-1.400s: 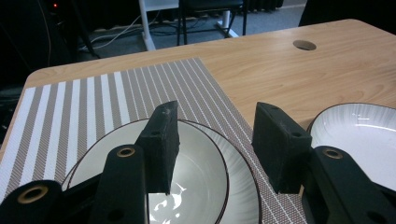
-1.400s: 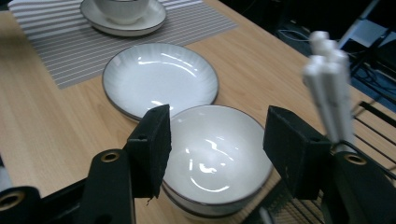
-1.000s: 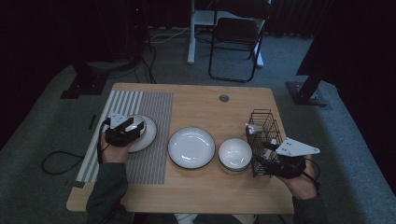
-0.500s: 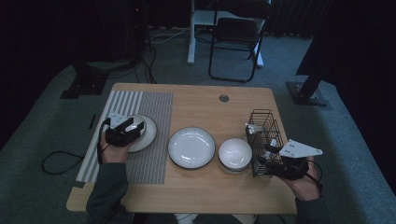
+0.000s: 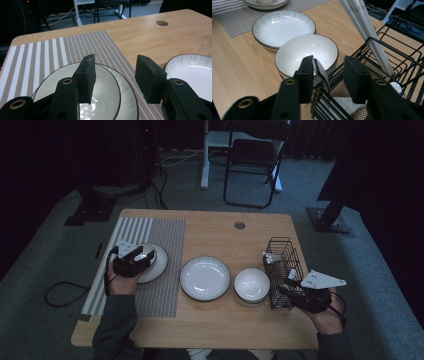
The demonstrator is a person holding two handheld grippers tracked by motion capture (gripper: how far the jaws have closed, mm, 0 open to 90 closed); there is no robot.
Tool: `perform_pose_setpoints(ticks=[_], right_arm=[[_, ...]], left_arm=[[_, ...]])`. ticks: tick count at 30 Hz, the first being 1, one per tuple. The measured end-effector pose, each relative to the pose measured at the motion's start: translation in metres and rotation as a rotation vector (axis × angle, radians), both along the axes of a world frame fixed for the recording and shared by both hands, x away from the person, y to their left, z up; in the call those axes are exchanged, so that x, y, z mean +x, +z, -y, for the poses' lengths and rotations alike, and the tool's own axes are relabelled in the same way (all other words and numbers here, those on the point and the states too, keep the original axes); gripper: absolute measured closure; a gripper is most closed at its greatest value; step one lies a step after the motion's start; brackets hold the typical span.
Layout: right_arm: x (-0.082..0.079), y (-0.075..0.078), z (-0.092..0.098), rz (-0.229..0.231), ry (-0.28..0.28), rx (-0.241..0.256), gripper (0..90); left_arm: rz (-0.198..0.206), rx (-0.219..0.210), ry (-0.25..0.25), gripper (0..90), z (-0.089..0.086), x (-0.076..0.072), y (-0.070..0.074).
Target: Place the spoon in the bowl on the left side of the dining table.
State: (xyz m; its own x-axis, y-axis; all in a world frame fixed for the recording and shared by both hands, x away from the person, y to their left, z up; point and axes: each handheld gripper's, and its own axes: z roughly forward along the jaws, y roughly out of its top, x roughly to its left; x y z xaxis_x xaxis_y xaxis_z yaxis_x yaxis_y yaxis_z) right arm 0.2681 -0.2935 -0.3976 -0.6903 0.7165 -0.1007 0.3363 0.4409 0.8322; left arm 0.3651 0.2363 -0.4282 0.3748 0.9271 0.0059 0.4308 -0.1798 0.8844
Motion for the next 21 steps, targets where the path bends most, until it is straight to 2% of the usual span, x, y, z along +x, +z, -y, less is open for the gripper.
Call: perform_pose_setpoints(ticks=[9, 13, 21], right_arm=[[0.0021, -0.0001, 0.0034, -0.006, -0.013, -0.005, 76.0], [0.0036, -0.0003, 0.0049, -0.008, -0.017, 0.0, 77.8], [0.0076, -0.0025, 0.0075, -0.015, -0.026, -0.023, 83.2]], left_arm=[[-0.003, 0.003, -0.003, 52.2, 0.0005, 0.0003, -0.0005], [-0.004, 0.003, -0.003, 52.2, 0.0006, 0.0005, -0.0007], [-0.005, 0.003, -0.003, 52.2, 0.0012, 0.001, -0.0017]])
